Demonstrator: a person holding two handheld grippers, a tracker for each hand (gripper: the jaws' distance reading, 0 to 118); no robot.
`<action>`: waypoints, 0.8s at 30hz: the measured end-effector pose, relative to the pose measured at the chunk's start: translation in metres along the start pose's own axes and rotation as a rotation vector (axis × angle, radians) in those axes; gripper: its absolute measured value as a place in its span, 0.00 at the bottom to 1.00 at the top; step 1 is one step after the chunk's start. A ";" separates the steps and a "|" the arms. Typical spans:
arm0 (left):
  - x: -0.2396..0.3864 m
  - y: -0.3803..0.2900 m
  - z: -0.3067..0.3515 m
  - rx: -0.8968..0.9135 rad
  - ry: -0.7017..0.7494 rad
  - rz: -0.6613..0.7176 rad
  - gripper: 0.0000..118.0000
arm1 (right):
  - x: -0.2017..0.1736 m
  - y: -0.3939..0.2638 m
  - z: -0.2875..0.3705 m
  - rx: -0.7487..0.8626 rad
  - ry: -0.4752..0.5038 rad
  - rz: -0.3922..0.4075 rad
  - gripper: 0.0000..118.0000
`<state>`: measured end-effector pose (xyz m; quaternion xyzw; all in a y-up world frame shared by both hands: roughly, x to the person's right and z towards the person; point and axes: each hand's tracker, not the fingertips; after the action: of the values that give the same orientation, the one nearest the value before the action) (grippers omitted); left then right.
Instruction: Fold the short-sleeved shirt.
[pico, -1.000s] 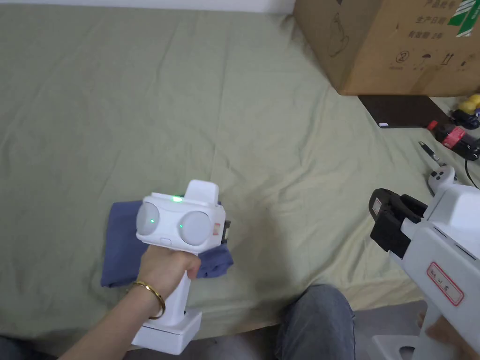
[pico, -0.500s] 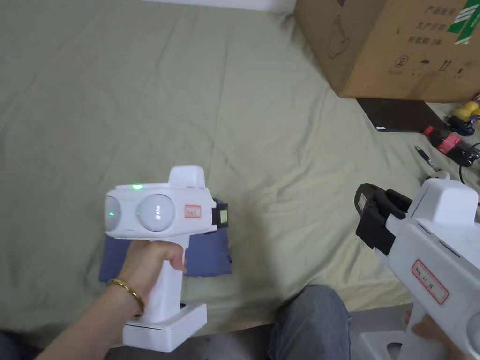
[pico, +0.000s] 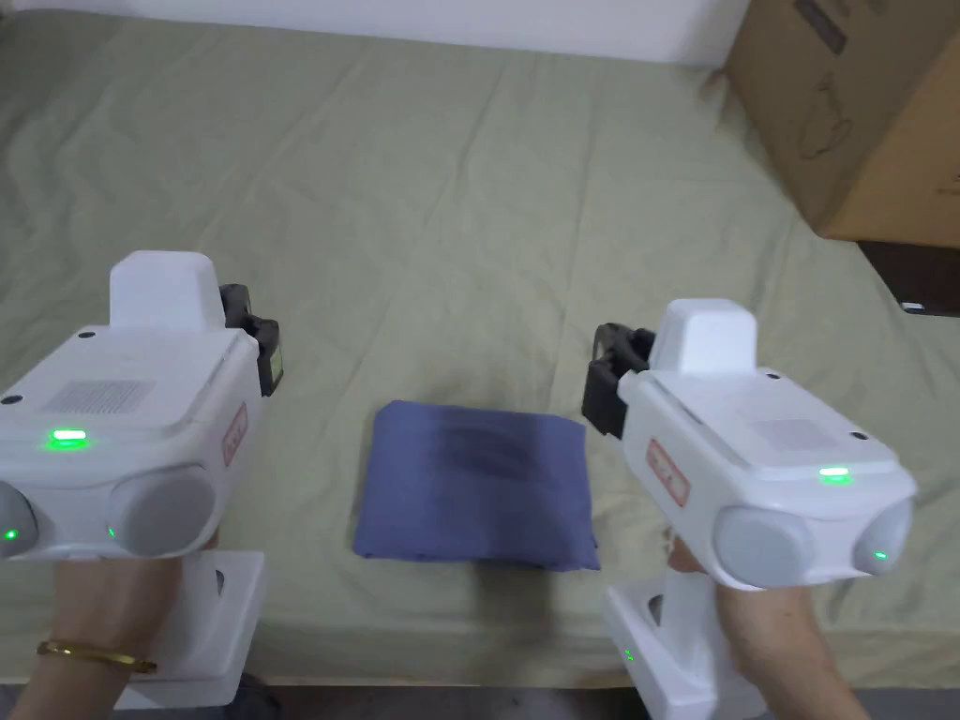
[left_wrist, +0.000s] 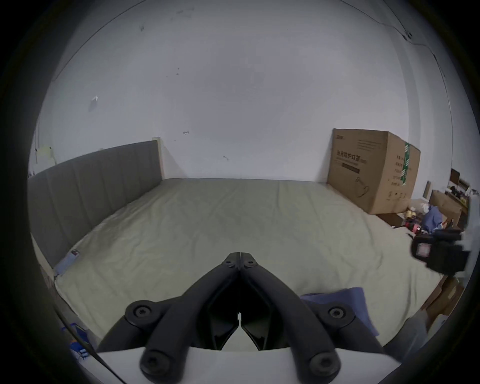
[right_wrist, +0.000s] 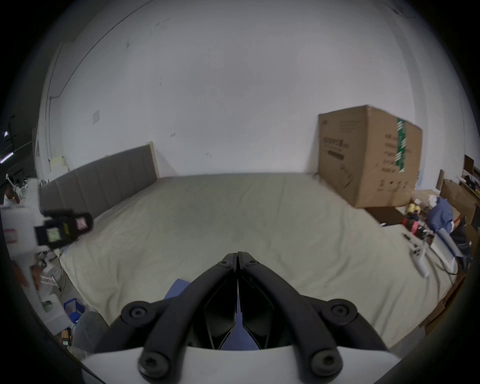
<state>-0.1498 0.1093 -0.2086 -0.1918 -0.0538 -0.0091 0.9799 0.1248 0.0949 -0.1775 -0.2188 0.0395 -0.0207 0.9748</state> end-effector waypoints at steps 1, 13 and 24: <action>-0.005 -0.003 0.002 -0.003 0.006 -0.002 0.00 | -0.007 -0.009 -0.016 -0.037 0.013 -0.006 0.00; -0.029 -0.019 0.001 -0.084 -0.002 0.072 0.00 | -0.026 -0.123 -0.119 -0.414 -0.085 -0.061 0.00; -0.046 -0.010 -0.063 -0.380 -0.472 0.356 1.00 | -0.030 -0.116 -0.112 -0.402 -0.096 -0.059 0.00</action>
<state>-0.1893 0.0764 -0.2675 -0.3740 -0.2419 0.1967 0.8735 0.0825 -0.0558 -0.2269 -0.4108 -0.0100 -0.0304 0.9112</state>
